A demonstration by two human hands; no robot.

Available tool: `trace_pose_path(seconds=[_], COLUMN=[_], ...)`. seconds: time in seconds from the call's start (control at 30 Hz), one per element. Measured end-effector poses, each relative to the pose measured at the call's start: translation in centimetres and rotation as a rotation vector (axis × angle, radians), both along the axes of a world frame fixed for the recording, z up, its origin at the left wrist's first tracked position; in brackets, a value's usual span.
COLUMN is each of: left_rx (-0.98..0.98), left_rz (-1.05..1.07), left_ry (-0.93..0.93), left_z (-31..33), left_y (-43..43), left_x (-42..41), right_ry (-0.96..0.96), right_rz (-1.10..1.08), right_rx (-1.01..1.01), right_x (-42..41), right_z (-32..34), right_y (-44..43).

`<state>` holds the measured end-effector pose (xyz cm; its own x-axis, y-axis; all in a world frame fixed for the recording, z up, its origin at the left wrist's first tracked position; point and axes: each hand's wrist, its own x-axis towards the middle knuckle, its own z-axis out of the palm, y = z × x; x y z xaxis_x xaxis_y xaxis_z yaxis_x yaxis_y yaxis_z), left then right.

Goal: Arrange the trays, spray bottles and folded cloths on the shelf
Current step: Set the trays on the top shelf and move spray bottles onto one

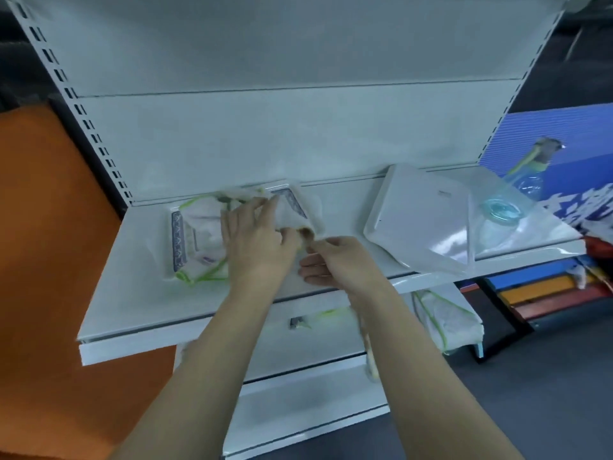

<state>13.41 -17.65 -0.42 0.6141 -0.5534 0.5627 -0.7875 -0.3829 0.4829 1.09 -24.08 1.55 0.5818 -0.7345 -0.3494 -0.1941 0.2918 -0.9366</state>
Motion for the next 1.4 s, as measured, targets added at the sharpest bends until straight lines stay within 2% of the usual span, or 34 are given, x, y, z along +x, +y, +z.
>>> trace_pose_path(seconds=[0.17,0.4,0.5,0.6,0.7,0.8,0.93,1.2,1.3,1.4], left_rx=[-0.088,0.089,0.147,0.33,0.452,0.531,0.458,0.344,0.243,0.046], left_rz=[-0.204,-0.518,-0.615,-0.675,-0.639,-0.54,-0.365,-0.267,-0.263,-0.282], left_ry=[-0.04,0.067,-0.026,-0.097,-0.213,-0.268,-0.355,-0.314,-0.278,-0.211], left_z=[-1.4,-1.3,-1.9,-2.1,-3.0,-4.2,-5.5,-4.9,-3.4,-1.8], left_y=[-2.9,-6.1,-7.9,-9.9,-12.0,-14.0,-15.5,-13.8,-12.7,-12.0], left_x=[-3.9,-10.1,-12.3,-14.1,-15.8,-17.2,-18.4,-19.2,-18.4,-17.1], right_ry=[0.056,0.194,0.217,0.294,0.426,0.54,0.619,0.409,0.18,-0.01], right_rz=[-0.124,-0.342,-0.418,-0.456,-0.468,-0.372,-0.207,-0.143,-0.195,-0.193], right_rx=[-0.103,-0.191,-0.232,-0.315,-0.416,-0.5,-0.567,-0.466,-0.398,-0.448], right_x=[-4.7,-12.0,-14.6,-16.8,-18.7,-19.8,-20.3,-19.3,-18.9,-17.9], right_z=[0.9,0.5,0.6,0.4,-0.2,-0.7,-1.1,0.0,0.2,0.2], right_y=[-0.4,-1.5,-3.0,-5.6,-9.1,-12.5,-16.1,-19.3,-18.9,-18.2])
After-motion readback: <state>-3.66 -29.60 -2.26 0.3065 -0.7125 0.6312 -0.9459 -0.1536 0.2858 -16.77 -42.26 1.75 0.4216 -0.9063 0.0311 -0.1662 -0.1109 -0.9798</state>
